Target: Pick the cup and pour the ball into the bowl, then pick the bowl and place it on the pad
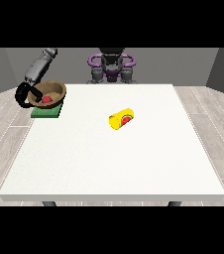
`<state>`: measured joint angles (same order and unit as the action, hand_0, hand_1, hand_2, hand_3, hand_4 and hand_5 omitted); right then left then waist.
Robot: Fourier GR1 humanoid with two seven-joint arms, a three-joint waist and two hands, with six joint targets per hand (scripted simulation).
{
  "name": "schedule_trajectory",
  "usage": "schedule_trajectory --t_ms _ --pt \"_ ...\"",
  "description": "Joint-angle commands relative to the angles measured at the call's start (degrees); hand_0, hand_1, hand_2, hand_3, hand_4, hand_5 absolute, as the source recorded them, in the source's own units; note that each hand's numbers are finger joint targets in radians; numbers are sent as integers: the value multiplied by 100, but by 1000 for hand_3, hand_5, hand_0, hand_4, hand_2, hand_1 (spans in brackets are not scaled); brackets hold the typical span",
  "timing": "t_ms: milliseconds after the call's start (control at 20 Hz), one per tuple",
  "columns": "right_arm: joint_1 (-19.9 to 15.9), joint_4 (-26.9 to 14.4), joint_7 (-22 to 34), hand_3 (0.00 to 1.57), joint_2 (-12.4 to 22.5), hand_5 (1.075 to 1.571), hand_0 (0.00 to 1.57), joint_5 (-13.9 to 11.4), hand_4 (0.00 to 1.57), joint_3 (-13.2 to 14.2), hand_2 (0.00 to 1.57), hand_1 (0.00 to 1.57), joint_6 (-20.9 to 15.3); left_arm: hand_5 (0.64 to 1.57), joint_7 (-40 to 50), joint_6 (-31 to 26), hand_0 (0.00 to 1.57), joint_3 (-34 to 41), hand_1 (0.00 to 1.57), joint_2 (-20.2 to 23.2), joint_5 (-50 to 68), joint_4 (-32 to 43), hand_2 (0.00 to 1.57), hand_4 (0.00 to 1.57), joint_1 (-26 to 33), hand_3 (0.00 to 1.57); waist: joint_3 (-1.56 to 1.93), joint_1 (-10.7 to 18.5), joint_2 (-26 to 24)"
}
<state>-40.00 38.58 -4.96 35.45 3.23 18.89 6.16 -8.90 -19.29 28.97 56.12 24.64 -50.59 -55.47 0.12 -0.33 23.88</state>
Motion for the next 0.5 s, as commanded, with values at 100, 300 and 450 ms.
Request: schedule_trajectory --t_ms 100,300,450 --pt "-152 -792 -686 206 386 1554 1571 -44 1289 274 1571 1571 42 1533 397 15 0 -6 0 -18 324 -685 0 66 -54 0 4 312 378" --pt "-146 -1012 -807 593 639 1563 1571 -82 1269 272 1571 1571 328 1531 577 302 0 37 0 -31 382 -871 0 0 -10 0 0 127 228" --pt "-293 -943 -389 705 1078 1559 1571 77 1256 386 1571 1571 723 1529 383 46 0 53 0 -21 343 -560 0 0 247 0 -10 137 -40"
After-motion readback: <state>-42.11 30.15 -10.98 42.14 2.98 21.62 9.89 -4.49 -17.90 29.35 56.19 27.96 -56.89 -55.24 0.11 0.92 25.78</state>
